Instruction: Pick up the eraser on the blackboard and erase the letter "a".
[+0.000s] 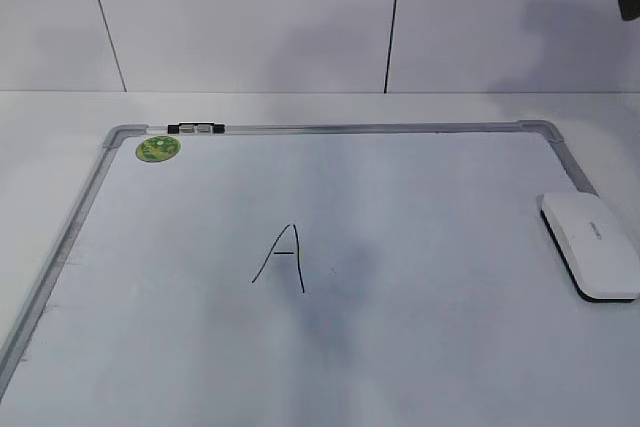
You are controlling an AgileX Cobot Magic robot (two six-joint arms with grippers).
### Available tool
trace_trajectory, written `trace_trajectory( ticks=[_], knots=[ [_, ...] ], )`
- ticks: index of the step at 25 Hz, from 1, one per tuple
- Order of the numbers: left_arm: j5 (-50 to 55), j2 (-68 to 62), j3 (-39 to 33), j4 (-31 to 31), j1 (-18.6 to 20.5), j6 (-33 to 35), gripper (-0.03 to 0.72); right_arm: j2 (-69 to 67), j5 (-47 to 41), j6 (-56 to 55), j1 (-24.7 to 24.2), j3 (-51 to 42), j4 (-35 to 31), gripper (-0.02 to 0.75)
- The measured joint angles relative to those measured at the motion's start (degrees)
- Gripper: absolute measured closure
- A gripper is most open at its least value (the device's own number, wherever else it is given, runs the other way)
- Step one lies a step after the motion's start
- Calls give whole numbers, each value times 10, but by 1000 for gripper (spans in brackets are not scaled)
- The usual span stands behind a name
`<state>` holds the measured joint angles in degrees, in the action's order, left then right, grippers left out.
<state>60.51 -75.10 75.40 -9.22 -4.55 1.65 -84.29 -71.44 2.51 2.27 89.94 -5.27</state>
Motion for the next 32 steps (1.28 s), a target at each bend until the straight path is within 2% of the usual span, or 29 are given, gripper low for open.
trace_trajectory(
  ticks=[13, 18, 22, 32],
  knots=[
    [28, 100, 0, -22, 0, 0, 407, 116, -4, 0, 0, -3, -11, 146],
    [33, 146, 0, -28, 0, 0, 400, 168, -6, 0, 0, -40, -14, 146],
    [41, 177, 0, -29, -18, 0, 400, 217, -7, -4, 1, -77, -15, 146],
    [70, 287, 1, -34, -28, -1, 400, 306, -11, -29, 69, -116, 2, 146]
  ],
)
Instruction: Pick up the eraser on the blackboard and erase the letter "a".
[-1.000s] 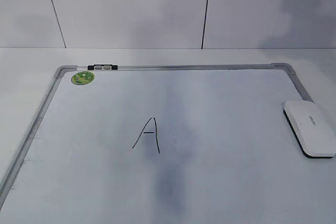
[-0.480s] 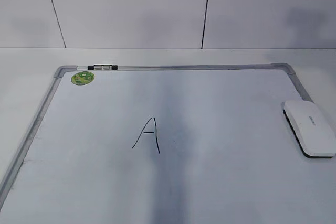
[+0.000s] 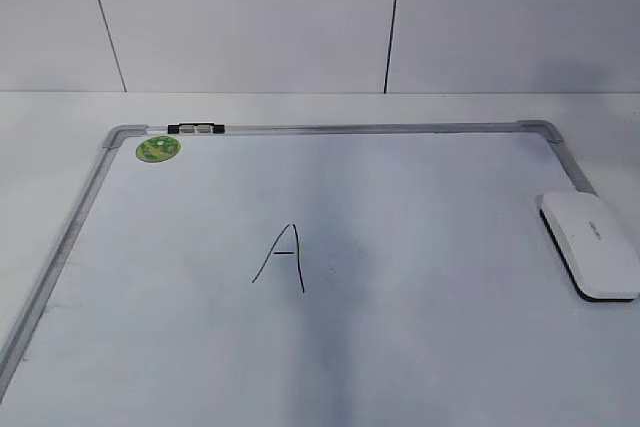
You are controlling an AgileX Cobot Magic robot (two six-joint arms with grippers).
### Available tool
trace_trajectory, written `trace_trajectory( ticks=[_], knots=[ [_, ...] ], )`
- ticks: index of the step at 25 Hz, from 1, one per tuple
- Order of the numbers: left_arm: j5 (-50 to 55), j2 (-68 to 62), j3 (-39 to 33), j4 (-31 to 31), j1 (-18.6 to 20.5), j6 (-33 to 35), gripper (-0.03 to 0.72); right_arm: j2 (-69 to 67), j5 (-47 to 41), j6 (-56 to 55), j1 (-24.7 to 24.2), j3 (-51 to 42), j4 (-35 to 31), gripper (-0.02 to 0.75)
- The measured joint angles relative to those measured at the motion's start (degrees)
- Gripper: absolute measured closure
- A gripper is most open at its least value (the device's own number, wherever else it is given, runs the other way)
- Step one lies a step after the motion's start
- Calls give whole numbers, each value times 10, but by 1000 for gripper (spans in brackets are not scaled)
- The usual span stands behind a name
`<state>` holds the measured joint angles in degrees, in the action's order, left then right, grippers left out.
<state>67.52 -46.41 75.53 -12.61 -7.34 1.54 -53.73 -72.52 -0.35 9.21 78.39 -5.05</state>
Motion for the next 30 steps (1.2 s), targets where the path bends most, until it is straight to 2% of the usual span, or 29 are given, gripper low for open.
trace_trajectory(
  ticks=[6, 13, 25, 30],
  knots=[
    [41, 67, 0, -4, -1, -15, 400, 70, -2, -26, 29, 0, 7, 146],
    [58, 123, 0, -7, -1, -19, 400, 142, -4, -44, 33, -3, 10, 146],
    [60, 195, -4, -10, -1, -22, 396, 258, -7, -56, 33, -126, 11, 146],
    [60, 219, -47, -8, -1, -22, 396, 291, -7, -56, 33, -169, 30, 146]
  ],
)
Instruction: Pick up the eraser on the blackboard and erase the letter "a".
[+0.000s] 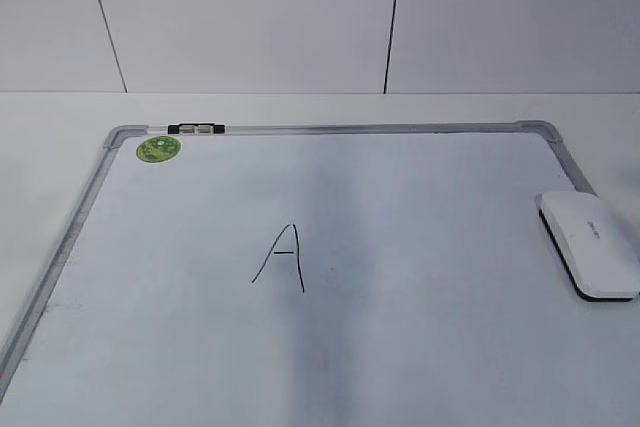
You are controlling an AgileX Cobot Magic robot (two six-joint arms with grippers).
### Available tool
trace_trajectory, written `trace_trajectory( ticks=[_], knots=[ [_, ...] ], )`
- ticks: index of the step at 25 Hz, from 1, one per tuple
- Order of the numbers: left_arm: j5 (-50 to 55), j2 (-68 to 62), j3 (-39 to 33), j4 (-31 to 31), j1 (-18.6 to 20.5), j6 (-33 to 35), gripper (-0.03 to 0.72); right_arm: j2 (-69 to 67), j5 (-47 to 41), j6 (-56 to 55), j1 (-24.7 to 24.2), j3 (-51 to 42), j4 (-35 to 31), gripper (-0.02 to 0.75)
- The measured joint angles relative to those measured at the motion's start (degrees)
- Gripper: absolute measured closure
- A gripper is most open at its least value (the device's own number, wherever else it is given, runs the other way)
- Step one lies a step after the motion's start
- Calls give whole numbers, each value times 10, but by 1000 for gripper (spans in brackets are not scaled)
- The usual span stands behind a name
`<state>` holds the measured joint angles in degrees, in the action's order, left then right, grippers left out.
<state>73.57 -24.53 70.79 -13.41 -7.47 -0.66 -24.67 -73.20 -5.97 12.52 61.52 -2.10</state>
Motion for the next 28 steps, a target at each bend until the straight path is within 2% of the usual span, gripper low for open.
trace_trajectory(
  ticks=[14, 28],
  knots=[
    [0, 102, -202, 33, 0, 0, 396, 61, 0, 0, 0, -104, 30, 146],
    [0, 143, -288, 52, 0, -1, 396, 119, 0, 9, 0, -205, 59, 146]
  ],
)
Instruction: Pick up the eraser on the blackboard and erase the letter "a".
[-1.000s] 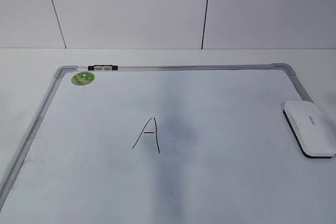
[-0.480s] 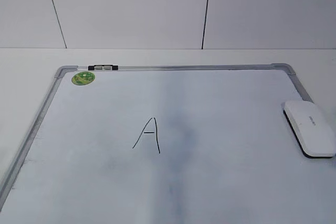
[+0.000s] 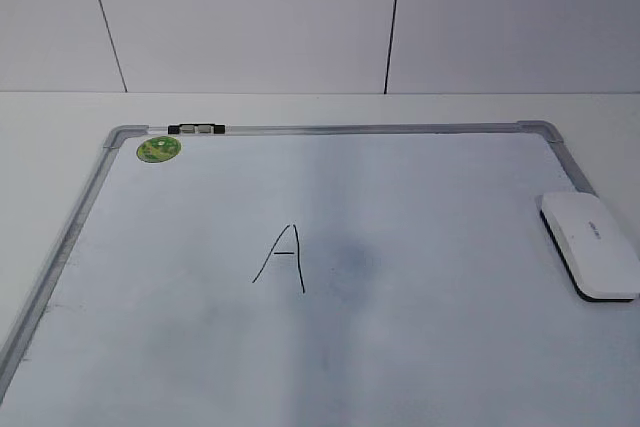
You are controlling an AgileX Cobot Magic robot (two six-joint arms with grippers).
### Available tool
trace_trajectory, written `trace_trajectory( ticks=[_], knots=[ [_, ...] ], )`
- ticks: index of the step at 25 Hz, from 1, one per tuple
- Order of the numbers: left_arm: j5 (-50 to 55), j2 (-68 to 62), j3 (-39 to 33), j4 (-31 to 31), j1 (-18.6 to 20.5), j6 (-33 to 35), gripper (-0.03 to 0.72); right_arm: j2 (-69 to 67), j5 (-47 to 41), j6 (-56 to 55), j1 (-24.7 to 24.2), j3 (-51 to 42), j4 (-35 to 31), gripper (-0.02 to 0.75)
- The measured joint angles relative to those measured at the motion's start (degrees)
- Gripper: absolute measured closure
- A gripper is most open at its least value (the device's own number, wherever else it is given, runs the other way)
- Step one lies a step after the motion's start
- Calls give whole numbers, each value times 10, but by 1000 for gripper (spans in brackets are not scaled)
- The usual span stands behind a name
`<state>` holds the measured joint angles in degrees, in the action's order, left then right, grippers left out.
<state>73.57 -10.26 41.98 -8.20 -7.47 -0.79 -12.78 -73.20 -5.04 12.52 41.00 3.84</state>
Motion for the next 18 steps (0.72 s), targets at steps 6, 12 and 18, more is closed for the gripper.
trace_trajectory(
  ticks=[6, 12, 18],
  knots=[
    [0, 6, -24, 6, 0, 0, 396, 28, 0, 10, 0, -38, 12, 146],
    [-1, 22, -67, 11, 0, 0, 396, 41, 0, 10, 0, -44, 23, 146],
    [-19, 45, -103, 16, 0, 0, 396, 43, 0, 11, 0, -49, 34, 146]
  ],
)
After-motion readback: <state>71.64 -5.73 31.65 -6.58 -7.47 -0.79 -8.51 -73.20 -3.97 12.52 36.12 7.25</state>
